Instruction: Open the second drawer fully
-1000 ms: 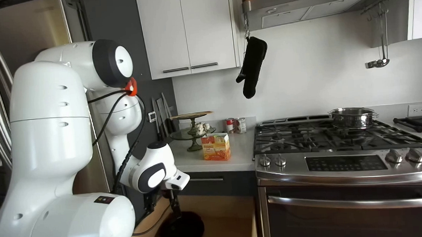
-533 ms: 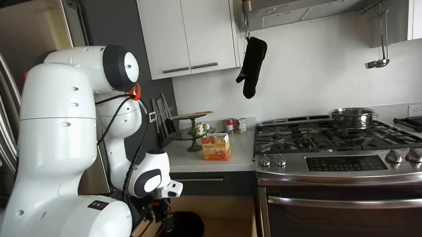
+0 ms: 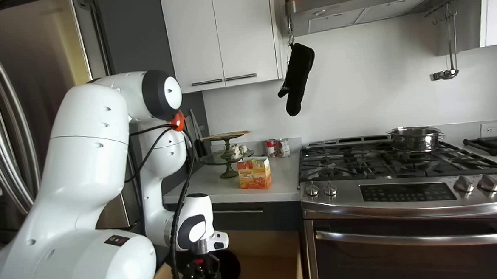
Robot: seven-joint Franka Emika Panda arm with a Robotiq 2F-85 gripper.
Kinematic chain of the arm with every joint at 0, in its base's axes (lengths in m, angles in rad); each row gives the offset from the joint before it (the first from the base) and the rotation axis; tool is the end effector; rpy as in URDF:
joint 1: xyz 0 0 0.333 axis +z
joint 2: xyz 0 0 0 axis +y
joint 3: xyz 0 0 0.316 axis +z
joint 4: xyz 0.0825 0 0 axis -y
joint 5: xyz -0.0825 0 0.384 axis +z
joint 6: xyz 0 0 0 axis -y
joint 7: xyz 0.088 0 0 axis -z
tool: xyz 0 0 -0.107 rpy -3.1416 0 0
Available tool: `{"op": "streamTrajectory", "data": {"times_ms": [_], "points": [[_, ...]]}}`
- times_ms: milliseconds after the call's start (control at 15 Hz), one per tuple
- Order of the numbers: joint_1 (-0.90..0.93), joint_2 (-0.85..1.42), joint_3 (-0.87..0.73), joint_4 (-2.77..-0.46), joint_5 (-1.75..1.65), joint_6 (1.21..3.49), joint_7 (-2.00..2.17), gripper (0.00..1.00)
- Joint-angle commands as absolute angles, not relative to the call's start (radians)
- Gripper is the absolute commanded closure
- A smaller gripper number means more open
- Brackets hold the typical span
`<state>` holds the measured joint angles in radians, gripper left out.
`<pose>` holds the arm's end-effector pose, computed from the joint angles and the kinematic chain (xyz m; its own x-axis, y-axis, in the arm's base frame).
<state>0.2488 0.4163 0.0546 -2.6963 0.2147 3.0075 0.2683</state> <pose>0.3581 0.0996 0.0914 0.9770 -0.1807 -0.1131 -0.1816 -0.9834 0.0022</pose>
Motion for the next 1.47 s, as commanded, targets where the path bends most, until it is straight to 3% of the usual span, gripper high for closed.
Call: {"op": "streamTrajectory", "data": {"times_ms": [0,800,1400], "points": [[0.348,0.484,-0.051,-2.66,0.134,3.049,0.306,0.0],[0.416,0.493,-0.119,-2.583,-0.032,2.724,0.328,0.0],[0.33,0.488,-0.028,-2.514,-0.076,2.417,0.299,0.0]]}}
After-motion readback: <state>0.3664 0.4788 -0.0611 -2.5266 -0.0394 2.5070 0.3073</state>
